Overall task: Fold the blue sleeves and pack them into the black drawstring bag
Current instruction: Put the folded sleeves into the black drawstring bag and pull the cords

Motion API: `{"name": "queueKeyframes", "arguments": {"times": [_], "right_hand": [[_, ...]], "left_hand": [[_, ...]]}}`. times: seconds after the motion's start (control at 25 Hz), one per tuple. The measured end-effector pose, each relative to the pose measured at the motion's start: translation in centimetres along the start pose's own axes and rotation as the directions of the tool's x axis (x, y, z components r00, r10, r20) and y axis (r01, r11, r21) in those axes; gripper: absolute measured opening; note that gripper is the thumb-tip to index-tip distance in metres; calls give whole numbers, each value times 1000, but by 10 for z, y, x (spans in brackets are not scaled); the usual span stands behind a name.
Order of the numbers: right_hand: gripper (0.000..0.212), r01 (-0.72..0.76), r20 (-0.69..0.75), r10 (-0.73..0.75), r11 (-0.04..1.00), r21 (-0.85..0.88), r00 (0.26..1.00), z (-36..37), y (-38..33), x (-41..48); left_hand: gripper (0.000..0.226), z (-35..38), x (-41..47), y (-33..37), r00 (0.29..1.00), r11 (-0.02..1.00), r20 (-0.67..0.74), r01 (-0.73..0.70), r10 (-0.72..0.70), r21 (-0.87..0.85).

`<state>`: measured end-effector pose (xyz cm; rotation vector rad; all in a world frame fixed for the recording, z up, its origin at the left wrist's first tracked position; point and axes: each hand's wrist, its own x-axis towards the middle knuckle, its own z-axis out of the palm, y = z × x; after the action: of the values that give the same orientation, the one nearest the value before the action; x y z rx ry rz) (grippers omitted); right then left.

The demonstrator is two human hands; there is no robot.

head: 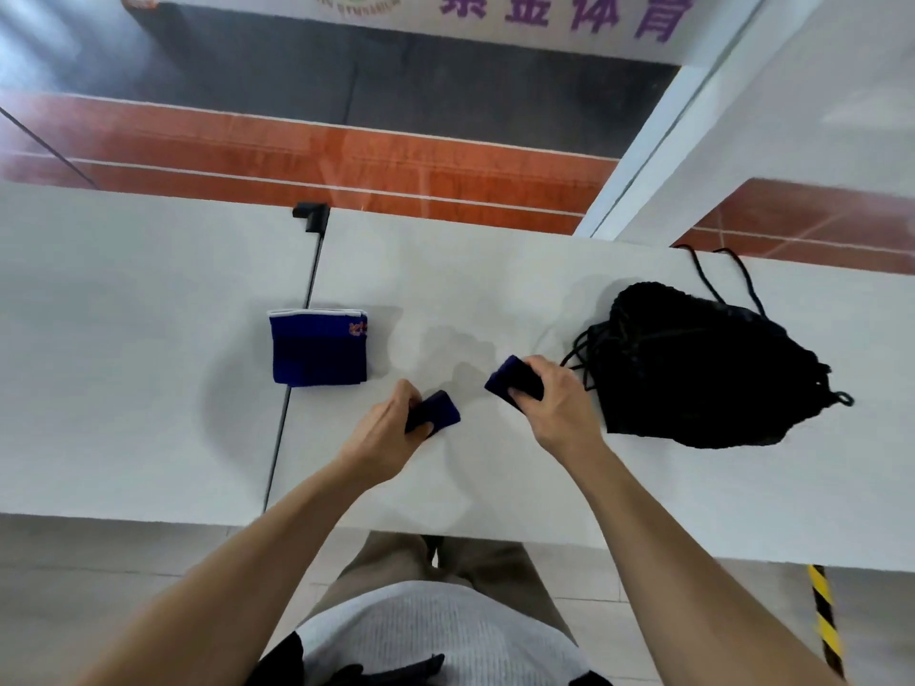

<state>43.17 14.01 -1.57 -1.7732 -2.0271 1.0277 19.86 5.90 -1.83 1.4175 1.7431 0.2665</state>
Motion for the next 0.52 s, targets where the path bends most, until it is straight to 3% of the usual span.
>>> {"name": "queueKeyframes", "arguments": {"times": [0.16,0.32,0.4,0.52], "right_hand": [[16,-51,-79,52,999,16,996,-29,4,-17],[37,-167,-154,176,983,73,972,-56,17,-38],[38,-215,-190,239,967,136,952,-68,26,-47],[33,-188,-255,208,977,101,944,-97,49,-54]], "left_hand": [[21,-2,15,35,998,998,0,-55,55,-25],[21,5,30,74,994,992,8,-111,112,-66],[24,9,35,92,991,989,-5,-133,133,-62],[23,19,45,127,985,983,-33,-174,172,-60]]}}
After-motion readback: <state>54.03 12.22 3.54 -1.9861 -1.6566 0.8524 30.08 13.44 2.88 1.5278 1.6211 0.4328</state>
